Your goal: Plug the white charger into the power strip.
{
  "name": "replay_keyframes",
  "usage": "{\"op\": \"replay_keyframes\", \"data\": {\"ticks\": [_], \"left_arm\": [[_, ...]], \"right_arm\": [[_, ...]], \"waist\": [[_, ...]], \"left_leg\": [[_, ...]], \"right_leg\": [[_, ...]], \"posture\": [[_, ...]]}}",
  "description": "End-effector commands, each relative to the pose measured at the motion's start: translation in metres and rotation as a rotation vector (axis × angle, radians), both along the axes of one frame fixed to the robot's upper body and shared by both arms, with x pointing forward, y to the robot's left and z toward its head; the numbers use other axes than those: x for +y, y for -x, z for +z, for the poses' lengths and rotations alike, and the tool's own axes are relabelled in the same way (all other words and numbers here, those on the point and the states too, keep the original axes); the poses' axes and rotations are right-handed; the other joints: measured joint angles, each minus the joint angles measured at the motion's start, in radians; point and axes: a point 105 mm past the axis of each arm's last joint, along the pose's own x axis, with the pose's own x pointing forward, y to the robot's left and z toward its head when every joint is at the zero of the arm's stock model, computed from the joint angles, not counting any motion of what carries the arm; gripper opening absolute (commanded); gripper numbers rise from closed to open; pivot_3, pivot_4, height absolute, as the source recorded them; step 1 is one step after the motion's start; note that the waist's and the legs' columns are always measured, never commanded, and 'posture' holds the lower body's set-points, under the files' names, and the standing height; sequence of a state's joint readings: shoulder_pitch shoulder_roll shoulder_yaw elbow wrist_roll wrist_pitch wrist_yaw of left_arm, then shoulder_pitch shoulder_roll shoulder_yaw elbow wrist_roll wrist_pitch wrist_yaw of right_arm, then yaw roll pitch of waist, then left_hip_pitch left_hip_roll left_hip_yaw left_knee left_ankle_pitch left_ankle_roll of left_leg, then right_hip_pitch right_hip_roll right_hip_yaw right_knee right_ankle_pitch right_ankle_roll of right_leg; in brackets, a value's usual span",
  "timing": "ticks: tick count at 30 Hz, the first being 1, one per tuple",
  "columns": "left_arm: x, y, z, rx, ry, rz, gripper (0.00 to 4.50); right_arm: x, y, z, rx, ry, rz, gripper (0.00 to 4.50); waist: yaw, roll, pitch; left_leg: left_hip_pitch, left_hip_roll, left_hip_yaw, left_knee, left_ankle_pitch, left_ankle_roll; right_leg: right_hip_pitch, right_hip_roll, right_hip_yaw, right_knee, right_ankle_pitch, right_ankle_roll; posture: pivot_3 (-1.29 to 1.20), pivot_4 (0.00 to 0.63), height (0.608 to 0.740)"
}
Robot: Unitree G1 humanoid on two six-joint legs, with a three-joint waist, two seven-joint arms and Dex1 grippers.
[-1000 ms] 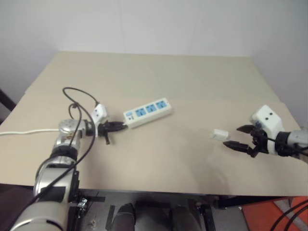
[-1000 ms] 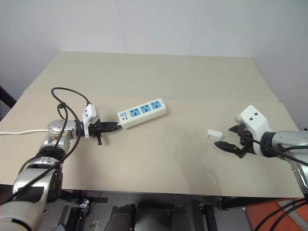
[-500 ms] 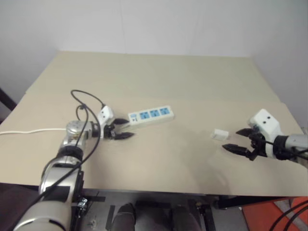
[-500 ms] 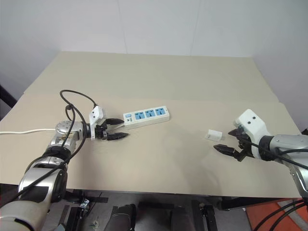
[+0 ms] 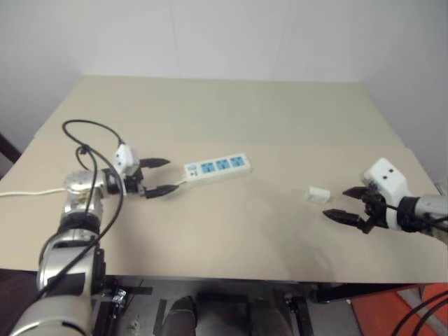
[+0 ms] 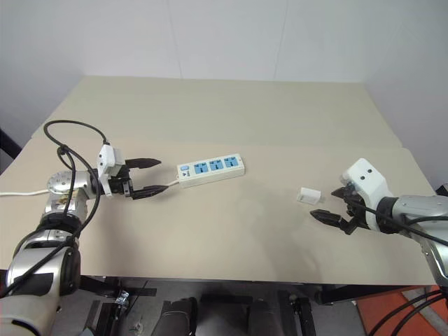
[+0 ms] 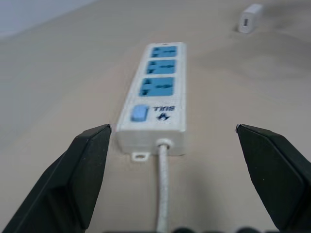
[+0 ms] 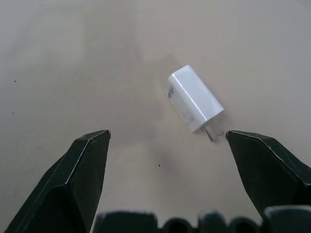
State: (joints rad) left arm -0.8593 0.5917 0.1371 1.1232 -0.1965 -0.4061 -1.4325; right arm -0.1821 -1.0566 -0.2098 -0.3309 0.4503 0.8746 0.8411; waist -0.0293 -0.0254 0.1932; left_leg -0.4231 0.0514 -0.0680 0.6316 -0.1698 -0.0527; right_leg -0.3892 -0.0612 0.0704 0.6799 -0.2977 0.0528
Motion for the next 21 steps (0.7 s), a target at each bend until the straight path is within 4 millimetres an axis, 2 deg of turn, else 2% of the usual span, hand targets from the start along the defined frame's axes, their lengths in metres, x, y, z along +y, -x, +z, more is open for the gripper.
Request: {"op": "replay_keyframes", "data": {"ticks": [1,5,12,21], "left_arm": [[-0.006,-0.008,0.014,-0.078,0.024,0.012,4.47],[-0.018,-0.017,0.016,-0.088,0.045,0.03,4.47],[-0.026,-0.029,0.017,-0.063,0.06,0.093,4.47],[-0.038,-0.033,0.001,0.033,0.048,0.099,4.47]], "right_arm": [[0.002,-0.005,0.012,-0.056,0.01,0.019,4.5],[0.002,-0.005,0.013,-0.058,0.013,0.022,4.5],[0.001,0.004,0.012,-0.048,0.018,0.004,4.5],[0.0,0.014,0.012,-0.041,0.021,-0.019,4.5]], "waist": [[0.001,0.0,0.0],[0.007,0.0,0.0],[0.003,0.0,0.0],[0.002,0.0,0.0]], "left_leg": [[0.0,0.0,0.0,0.0,0.0,0.0],[-0.001,0.0,0.0,0.0,0.0,0.0],[-0.001,0.0,0.0,0.0,0.0,0.0],[0.0,0.0,0.0,0.0,0.0,0.0]], "right_leg": [[0.0,0.0,0.0,0.0,0.0,0.0],[0.0,0.0,0.0,0.0,0.0,0.0],[0.0,0.0,0.0,0.0,0.0,0.0],[0.0,0.0,0.0,0.0,0.0,0.0]], "posture": [[0.0,0.15,0.74],[0.0,0.15,0.74],[0.0,0.15,0.74],[0.0,0.15,0.74]]}}
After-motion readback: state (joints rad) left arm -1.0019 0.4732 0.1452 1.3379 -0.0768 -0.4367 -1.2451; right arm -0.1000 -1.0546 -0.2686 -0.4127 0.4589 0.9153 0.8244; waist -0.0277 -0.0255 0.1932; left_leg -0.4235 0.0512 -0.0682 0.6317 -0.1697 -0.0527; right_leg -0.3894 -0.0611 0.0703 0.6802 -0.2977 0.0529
